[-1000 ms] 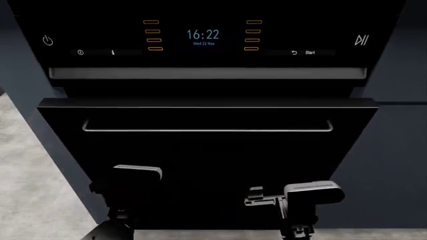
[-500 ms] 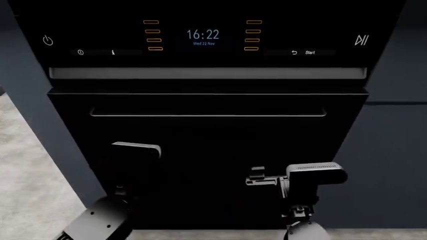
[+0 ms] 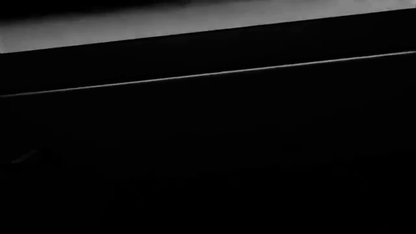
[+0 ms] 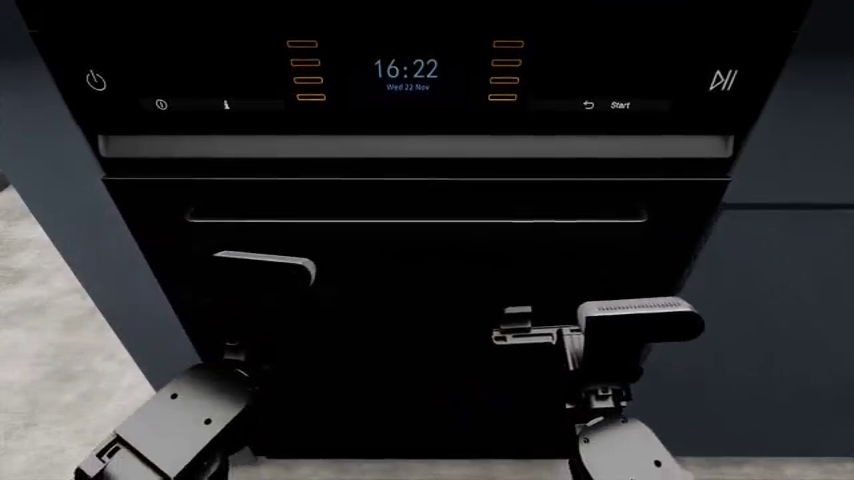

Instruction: Close the dishwasher door

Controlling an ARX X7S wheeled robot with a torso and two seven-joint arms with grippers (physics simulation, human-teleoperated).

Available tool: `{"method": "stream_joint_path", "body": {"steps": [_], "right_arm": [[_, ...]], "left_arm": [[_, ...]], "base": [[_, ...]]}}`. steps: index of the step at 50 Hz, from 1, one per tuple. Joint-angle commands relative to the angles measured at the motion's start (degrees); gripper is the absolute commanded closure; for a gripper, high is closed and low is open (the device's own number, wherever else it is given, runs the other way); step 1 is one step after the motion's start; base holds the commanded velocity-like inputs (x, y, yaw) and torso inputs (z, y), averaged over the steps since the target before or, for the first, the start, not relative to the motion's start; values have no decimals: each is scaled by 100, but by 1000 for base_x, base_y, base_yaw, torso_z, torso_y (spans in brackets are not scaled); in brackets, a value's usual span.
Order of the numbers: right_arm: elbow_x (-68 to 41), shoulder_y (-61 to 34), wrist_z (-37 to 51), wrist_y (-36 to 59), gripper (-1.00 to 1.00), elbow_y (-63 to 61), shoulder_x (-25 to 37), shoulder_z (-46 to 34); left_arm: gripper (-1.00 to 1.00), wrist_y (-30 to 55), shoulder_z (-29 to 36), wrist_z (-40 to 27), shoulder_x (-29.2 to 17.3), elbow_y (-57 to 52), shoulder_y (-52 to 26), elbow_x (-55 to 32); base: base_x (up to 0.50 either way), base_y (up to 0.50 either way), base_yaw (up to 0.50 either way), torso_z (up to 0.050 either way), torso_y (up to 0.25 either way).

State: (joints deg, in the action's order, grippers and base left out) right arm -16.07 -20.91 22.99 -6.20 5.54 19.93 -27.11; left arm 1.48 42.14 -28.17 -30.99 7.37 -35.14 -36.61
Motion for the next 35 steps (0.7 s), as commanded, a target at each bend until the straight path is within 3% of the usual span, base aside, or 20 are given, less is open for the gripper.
{"method": "stream_joint_path", "body": {"steps": [1,35], "right_arm": [[-66,-203,-48,226,-100,-99,22,-20],[-204,-611,-125,481,-100,-32,-28,-27]], "left_arm": [[-100,156,-105,176,14,7,-331,-125],[-100,332,-163,477,154,323,-835,-256]], "base": [[0,0,0,0,0],[21,0,-6,1,0]]}}
